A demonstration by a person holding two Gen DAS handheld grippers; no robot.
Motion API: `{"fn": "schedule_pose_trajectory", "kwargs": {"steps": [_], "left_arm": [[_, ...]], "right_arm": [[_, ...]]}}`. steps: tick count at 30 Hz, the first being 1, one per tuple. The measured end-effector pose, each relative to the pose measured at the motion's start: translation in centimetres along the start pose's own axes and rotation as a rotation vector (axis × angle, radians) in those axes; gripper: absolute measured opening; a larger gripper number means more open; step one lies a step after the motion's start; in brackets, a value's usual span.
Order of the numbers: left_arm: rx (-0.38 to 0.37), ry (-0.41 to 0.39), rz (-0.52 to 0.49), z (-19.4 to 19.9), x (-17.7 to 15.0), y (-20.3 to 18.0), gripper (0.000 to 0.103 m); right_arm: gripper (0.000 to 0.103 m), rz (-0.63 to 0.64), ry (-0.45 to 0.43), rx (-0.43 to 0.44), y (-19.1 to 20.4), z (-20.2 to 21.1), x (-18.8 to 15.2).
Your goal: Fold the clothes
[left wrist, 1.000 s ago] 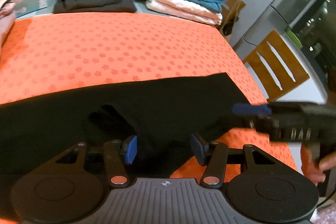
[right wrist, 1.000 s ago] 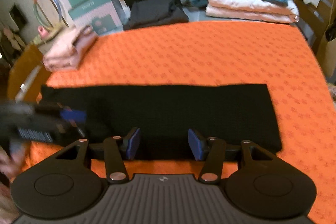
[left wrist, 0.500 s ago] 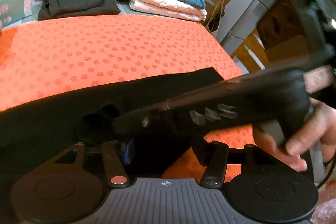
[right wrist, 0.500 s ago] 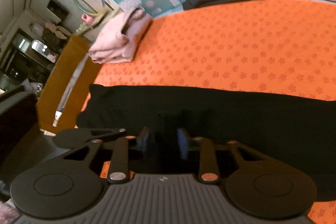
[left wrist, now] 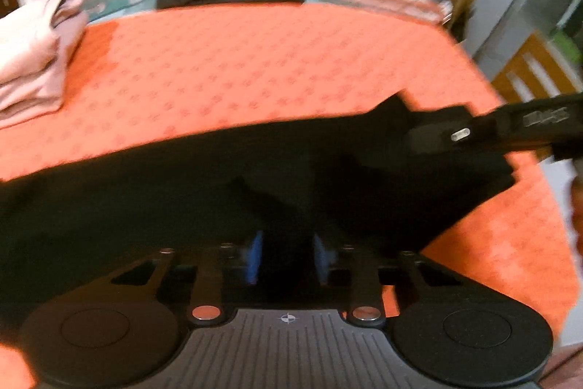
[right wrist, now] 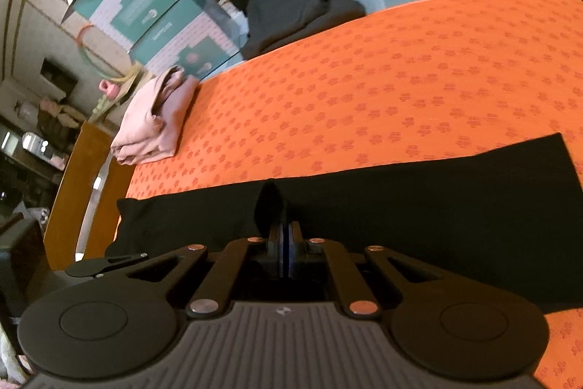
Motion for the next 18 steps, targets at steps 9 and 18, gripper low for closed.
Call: {"fn": "schedule_pose_trajectory", "kwargs": {"steps": [9, 18], "left_arm": [[-0.082, -0.031, 0.137, 1.5, 0.4, 1.5, 0.020], [0.009, -0.013, 0.250, 0.6, 0.3, 4.0, 0.018]], "right_arm": [[0.004, 0.023, -0.018, 0.003, 0.5, 0.4, 0.2], [0.004, 0.106, 0.014, 0.066, 3.6, -0.9, 0.5]]}}
Point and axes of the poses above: each gripper's, at about its wrist camera, not at the fingertips, and z roughly against the way its jaws point, y to its left, x to its top, the point moved 7 cm from there along -z, roughly the way its jaws point, and after that the axes turned 8 degrees about z, right-handed, at the moved point
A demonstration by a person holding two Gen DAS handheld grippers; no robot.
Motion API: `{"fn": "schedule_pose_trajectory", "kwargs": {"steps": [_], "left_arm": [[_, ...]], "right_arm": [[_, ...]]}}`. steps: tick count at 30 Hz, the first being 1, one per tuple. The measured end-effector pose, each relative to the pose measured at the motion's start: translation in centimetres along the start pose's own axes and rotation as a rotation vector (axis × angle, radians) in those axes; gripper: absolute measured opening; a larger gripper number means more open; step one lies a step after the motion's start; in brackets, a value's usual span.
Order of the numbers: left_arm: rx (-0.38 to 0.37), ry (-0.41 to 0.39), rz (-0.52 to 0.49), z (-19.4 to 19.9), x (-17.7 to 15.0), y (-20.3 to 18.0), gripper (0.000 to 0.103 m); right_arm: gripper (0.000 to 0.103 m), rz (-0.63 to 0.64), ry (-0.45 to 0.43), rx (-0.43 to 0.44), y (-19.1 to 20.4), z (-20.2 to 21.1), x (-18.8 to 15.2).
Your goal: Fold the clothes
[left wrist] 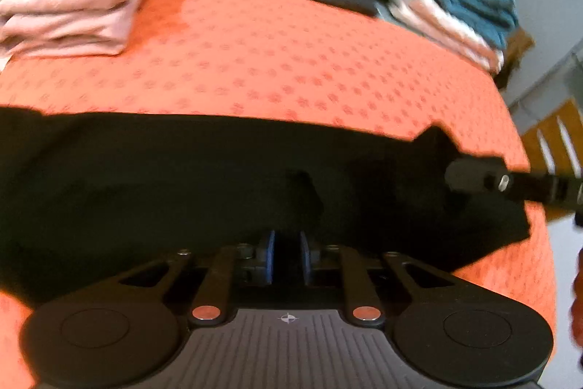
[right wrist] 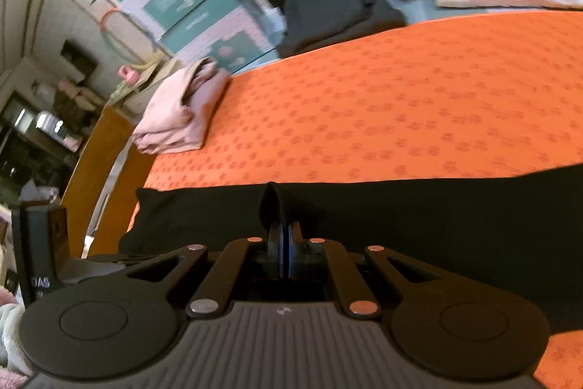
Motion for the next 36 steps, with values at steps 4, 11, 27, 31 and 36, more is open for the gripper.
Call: {"fn": "schedule_pose_trajectory", "kwargs": {"steps": [4, 11, 27, 31, 36], "left_arm": [[-0.045, -0.042, 0.102, 1.4, 0.8, 1.5, 0.019], [-0.205, -0.045, 0.282, 2.1, 1.6, 2.4, 0.047], [-0.148, 0.030, 0.089, -1.8, 1.1, -1.9, 0.053], [-0.100, 0.020, 0.009, -1.8, 0.7, -2.7, 0.040], [-0.140, 0.037, 0.004, -1.7, 0.3, -2.8, 0.019]], "right_arm": [[0.009, 0.055, 0.039, 0.030, 2.1, -1.8, -0.2], [0.035, 0.079, 0.049, 0.057, 3.5, -1.6, -0.5], [0.038, -0.088, -0.013, -0.140, -3.8, 5.9, -4.8], [0.038, -0.119, -0.021, -0.172, -5.1, 6.8, -5.6], [0.038, -0.123, -0.019, -0.186, -5.5, 7.1, -6.0]]}}
Point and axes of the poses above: each gripper's, at about its wrist camera, not at the fingertips, and z roughly against the way its jaws point, y to its left, x to its top, the point moved 7 cm from there along -z, roughly the way its jaws point, and after that the axes turned 8 degrees about z, right-handed, at the moved point
